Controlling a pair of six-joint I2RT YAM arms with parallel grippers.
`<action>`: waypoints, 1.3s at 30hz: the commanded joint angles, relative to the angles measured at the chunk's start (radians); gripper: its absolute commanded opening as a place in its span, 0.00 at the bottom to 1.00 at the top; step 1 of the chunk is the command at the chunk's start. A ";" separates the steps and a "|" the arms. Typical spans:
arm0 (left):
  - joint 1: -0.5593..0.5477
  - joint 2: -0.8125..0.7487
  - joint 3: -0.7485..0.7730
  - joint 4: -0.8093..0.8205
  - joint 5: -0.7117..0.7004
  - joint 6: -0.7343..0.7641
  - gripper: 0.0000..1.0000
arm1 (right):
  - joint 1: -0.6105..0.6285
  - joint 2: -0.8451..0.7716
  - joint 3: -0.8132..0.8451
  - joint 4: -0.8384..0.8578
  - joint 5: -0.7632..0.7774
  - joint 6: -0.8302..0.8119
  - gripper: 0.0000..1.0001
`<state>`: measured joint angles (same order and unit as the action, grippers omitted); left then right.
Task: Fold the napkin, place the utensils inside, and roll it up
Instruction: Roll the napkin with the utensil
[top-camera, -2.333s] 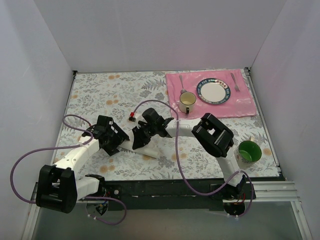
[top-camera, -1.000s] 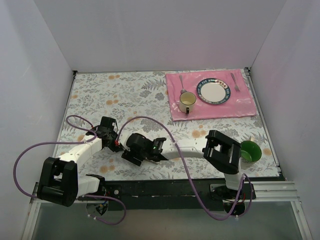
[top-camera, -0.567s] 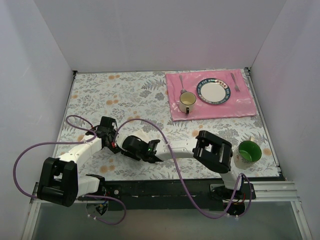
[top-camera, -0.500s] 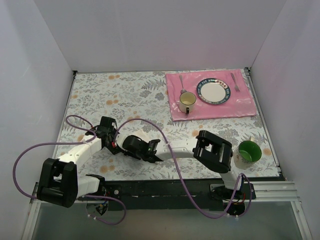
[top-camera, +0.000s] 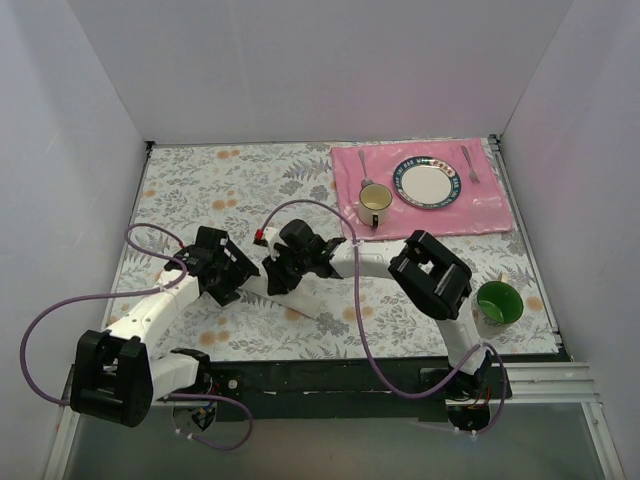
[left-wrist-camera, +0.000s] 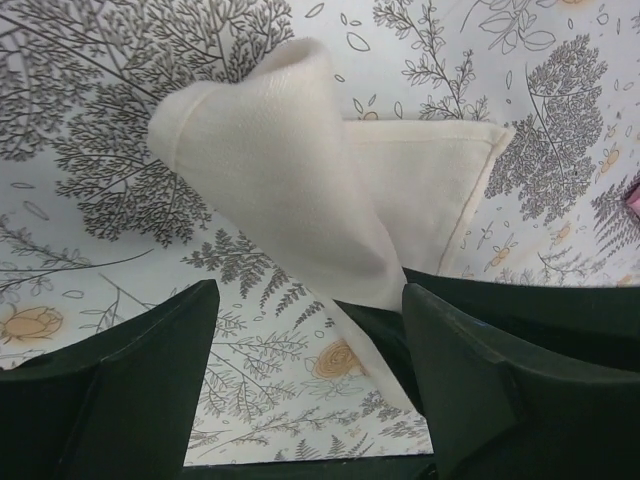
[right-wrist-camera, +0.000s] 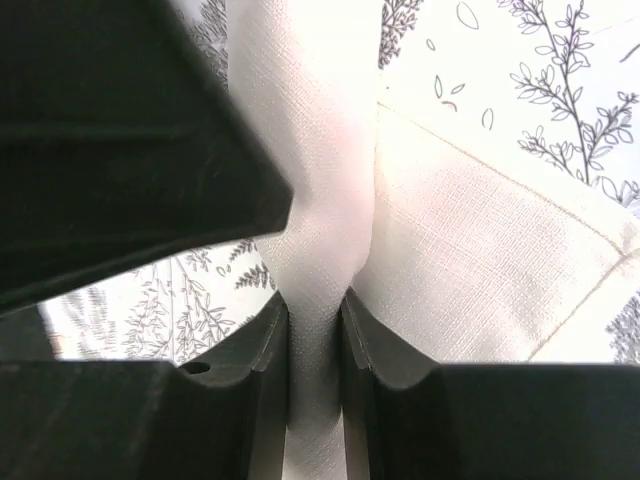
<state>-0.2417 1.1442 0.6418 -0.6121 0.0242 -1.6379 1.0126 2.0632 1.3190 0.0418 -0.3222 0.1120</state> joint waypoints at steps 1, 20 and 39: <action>-0.008 0.045 0.006 0.051 0.094 0.003 0.73 | -0.069 0.118 -0.010 0.055 -0.360 0.173 0.27; -0.016 0.112 -0.085 0.144 -0.036 0.001 0.60 | -0.146 0.212 -0.047 0.250 -0.611 0.420 0.36; -0.016 0.086 -0.056 0.094 0.008 0.015 0.29 | 0.136 -0.179 -0.047 -0.123 0.461 -0.100 0.74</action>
<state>-0.2531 1.2346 0.5652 -0.4812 0.0429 -1.6432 1.0714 1.9251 1.2842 -0.0769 -0.1524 0.1280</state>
